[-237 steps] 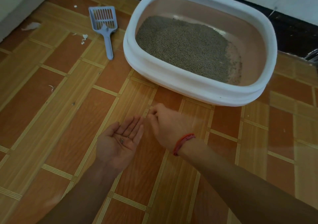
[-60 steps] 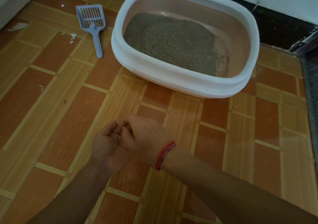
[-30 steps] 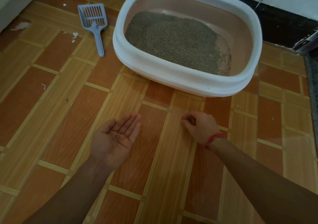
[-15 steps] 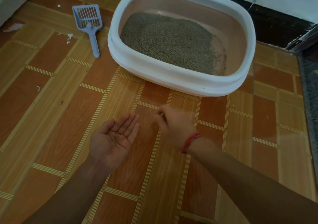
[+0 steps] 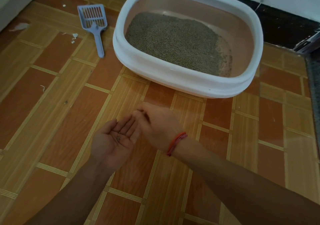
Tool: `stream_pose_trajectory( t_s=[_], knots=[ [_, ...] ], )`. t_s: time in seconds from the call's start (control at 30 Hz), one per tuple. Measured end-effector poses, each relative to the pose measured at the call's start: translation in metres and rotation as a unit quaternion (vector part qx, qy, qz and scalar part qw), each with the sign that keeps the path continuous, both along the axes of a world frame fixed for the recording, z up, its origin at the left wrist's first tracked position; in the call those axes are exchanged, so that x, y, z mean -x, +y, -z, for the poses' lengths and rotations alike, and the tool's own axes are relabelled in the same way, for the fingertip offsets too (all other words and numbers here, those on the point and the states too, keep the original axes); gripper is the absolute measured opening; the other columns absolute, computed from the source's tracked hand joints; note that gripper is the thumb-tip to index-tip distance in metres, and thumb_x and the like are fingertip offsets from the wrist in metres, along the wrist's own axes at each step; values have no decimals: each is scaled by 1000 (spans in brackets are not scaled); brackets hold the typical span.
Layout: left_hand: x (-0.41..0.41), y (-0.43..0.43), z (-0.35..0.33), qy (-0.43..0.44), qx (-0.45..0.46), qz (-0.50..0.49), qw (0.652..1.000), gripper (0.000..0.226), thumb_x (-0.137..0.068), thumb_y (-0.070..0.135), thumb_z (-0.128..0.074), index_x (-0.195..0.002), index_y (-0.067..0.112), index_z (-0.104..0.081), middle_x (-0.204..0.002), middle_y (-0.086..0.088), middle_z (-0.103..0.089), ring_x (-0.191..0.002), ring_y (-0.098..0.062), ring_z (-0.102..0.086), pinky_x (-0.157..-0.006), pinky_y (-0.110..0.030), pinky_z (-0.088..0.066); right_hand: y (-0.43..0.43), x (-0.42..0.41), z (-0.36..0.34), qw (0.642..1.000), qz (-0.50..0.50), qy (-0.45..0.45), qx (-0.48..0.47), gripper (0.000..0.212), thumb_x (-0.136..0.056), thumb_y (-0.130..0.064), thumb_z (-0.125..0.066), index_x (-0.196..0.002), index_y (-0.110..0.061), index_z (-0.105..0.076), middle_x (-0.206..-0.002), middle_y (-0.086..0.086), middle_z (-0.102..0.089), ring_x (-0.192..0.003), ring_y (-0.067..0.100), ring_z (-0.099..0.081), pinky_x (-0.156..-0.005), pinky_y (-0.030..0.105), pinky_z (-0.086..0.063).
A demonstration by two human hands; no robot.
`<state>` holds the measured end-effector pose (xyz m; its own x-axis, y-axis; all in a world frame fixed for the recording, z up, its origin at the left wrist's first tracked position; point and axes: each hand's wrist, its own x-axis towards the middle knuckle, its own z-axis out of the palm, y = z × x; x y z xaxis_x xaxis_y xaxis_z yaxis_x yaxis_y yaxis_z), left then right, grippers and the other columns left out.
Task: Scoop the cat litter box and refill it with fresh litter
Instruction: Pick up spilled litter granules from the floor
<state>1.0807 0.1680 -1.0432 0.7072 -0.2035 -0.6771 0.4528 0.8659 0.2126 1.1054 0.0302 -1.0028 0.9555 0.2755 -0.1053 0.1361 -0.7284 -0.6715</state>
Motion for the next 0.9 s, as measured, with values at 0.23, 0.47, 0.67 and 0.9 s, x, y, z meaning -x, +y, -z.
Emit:
stream_pose_trajectory(
  t_s=[0.23,0.47,0.67,0.9],
  knots=[
    [-2,-2,2,24,-17,-11,1000,52,-101,21,-38,-80,-7,-77,-110,-19,-72,-105,-33,-70,-89,-47,-55,-79,-22,56,984,148,36,92,12,-94,-27,-53,-97,-27,-65,-56,-18,-42,-60,2,-46,-65,28,-48],
    [-5,-4,8,35,-20,-9,999,51,-100,21,-39,-79,-6,-77,-111,-20,-72,-106,-33,-70,-91,-46,-54,-88,-34,72,981,162,49,92,13,-91,-35,-60,-95,-27,-69,-62,-20,-43,-69,7,-50,-63,23,-39],
    [-6,-2,12,39,-16,-10,999,46,-96,19,-42,-80,-6,-77,-112,-20,-72,-105,-33,-69,-90,-47,-55,-84,-40,76,984,157,39,75,11,-90,-36,-62,-90,-30,-70,-69,-20,-52,-72,3,-53,-61,18,-38],
    [-8,0,14,43,-25,-19,999,53,-101,21,-37,-79,-5,-77,-112,-19,-72,-104,-33,-70,-89,-47,-55,-81,-40,78,981,147,48,120,19,-95,-40,-53,-94,-28,-68,-73,-15,-57,-77,11,-59,-67,30,-50]
  ],
)
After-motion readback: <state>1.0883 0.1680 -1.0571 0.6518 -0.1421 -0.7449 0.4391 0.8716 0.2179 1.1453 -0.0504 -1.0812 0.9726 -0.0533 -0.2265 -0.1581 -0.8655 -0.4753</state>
